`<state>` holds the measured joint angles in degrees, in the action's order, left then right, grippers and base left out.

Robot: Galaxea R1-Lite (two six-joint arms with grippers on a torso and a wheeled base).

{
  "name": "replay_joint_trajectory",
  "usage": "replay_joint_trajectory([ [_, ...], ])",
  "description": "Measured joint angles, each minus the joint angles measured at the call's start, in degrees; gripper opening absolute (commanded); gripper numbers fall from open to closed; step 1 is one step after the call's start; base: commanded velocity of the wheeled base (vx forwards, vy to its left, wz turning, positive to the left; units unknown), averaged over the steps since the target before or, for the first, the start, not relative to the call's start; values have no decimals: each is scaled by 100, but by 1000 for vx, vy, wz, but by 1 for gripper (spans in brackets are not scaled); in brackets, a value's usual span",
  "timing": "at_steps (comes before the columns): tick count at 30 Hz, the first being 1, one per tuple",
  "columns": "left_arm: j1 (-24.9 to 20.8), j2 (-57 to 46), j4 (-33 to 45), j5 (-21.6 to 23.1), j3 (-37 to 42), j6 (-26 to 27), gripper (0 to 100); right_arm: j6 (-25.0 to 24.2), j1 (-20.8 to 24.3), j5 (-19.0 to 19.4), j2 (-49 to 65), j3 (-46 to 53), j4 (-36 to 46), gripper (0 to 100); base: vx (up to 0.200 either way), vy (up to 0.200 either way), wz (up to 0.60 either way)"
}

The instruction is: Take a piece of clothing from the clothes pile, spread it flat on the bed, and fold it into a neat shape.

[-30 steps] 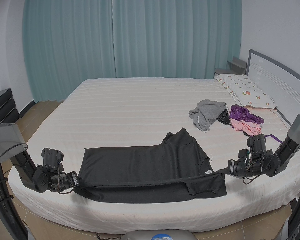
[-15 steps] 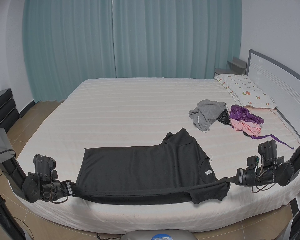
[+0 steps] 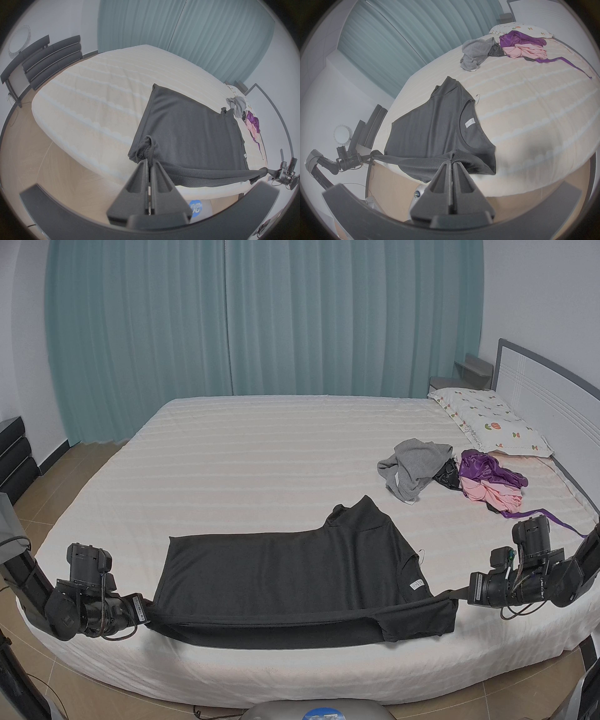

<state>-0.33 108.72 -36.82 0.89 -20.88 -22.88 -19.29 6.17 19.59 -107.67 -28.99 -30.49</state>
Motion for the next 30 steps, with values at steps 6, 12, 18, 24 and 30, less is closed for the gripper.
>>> replay_joint_trajectory([
  [6, -7, 399, 9, 0, -404, -13, 0, -9, -2, -5, -474, -546, 129, 0, 0, 0, 0],
  [12, -11, 906, 11, -5, -867, -121, 0, -11, 24, 0, -934, -1207, 633, 0, 0, 0, 0],
  [18, -38, 1404, 11, -10, -1307, -306, 100, -34, 44, -5, -1463, -1735, 786, 0, 0, 0, 0],
  [24, -63, 1744, 11, -13, -1560, -497, 100, -61, 50, 11, -1841, -2004, 802, 100, 0, 0, 0],
  [30, -66, 1863, -35, -7, -1668, -820, 100, -167, 35, 38, -1860, -2009, 769, 100, 0, 0, 0],
])
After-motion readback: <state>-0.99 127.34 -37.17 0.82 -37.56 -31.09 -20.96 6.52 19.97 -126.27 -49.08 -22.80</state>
